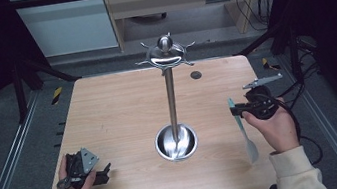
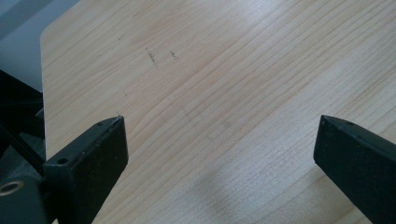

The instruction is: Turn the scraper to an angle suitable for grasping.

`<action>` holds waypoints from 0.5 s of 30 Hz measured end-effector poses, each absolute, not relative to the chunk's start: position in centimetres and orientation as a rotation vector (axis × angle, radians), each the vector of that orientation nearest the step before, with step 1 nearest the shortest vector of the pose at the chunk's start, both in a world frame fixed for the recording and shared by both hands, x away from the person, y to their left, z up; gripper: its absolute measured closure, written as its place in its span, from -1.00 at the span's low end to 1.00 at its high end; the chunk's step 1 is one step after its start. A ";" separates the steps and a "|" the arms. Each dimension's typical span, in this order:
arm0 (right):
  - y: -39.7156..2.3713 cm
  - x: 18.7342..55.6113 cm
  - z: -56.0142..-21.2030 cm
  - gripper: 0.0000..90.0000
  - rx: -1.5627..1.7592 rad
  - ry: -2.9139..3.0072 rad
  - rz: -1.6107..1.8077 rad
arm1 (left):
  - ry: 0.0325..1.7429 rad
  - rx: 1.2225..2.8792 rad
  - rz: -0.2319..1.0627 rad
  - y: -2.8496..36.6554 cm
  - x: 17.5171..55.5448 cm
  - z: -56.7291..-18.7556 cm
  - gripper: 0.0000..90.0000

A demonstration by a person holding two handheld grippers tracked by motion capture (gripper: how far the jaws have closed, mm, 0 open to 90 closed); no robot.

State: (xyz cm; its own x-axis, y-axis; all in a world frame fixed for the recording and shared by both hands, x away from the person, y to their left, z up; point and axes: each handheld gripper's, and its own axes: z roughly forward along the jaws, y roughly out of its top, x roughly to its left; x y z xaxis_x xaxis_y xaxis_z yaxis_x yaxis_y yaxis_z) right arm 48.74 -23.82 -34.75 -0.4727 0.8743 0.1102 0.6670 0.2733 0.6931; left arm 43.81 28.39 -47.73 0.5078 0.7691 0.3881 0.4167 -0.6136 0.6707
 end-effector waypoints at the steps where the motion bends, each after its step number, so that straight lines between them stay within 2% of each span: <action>1: -23.8 48.8 -34.4 0.65 1.394 2.249 1.012 | 0.972 2.245 0.938 28.5 43.8 -47.7 -0.94; 15: -22.1 50.4 -29.8 0.65 1.287 2.144 1.124 | 1.006 2.182 0.950 29.2 43.7 -47.5 -0.94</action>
